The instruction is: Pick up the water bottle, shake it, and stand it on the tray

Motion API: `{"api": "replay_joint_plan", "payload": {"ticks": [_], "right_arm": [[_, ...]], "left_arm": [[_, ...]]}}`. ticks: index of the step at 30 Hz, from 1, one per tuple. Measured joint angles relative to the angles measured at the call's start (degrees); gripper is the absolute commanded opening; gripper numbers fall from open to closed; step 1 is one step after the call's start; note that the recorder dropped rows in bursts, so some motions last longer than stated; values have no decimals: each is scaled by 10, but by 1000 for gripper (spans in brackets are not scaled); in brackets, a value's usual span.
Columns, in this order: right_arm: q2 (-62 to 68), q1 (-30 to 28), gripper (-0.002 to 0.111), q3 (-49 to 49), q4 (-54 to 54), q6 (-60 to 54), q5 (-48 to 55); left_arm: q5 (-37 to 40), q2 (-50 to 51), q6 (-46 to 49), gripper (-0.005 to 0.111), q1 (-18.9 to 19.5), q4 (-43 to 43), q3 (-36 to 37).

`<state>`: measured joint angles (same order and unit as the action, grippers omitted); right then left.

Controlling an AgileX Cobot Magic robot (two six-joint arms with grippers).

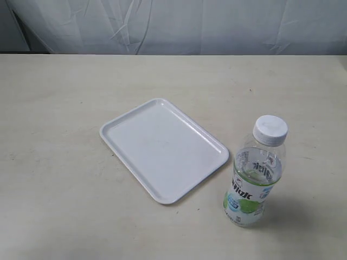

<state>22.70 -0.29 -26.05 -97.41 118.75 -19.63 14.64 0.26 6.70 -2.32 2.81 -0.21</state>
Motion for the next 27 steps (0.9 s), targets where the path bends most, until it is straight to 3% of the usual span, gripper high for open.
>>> {"api": "replay_joint_plan", "payload": {"ticks": [3,6,11,15,18,21,27], "right_arm": [[147,0,-1,-57,-18,4,-70],[234,0,-1,-96,-23,-16,-52],[305,0,-1,-134,-21,-246,254],[333,8,-1,-143,281,-580,430],[376,57,-1,-175,550,-814,571],[365,100,-1,-182,703,-912,633],[252,194,-1,-158,805,-943,671]], "left_arm": [[0,0,0,0,0,0,0],[0,0,0,0,0,0,0],[0,0,0,0,0,0,0],[0,0,0,0,0,0,0],[0,0,0,0,0,0,0],[0,0,0,0,0,0,0],[0,0,0,0,0,0,0]]}}
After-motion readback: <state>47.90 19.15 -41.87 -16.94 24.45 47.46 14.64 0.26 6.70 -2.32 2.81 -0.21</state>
